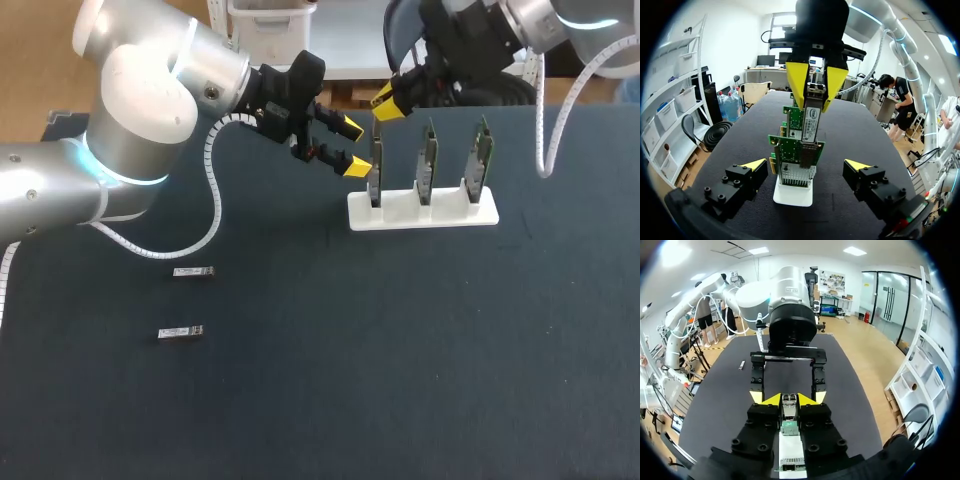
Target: Pick up the optical module with the left hand, and insert it into the network port with the right hand.
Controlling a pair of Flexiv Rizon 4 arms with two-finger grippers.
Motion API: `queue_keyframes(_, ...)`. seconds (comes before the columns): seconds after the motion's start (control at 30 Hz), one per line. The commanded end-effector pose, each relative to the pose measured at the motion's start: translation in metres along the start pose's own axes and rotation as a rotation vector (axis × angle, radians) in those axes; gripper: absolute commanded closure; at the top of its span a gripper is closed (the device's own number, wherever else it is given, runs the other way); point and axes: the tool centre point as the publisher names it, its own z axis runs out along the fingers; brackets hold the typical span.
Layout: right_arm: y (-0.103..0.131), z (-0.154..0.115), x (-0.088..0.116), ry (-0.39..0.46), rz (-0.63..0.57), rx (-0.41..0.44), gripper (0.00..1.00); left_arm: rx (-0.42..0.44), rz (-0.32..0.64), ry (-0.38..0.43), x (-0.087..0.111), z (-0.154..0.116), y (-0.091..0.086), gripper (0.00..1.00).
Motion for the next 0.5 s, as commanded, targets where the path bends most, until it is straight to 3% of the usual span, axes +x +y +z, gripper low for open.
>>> queue_keyframes(0.03, -0.0019, 0.003, 0.0025, 0.002, -0.001, -0.006, 1.0, 0.005, -0.001, 0.006, -0.0012, 0.0006, 0.0023, 0.0)
queue_keyframes(0.5, 0.0043, -0.0056, -0.0055, -0.001, -0.036, 0.013, 1.0, 0.005, -0.001, 0.006, -0.0012, 0.0006, 0.0023, 0.0)
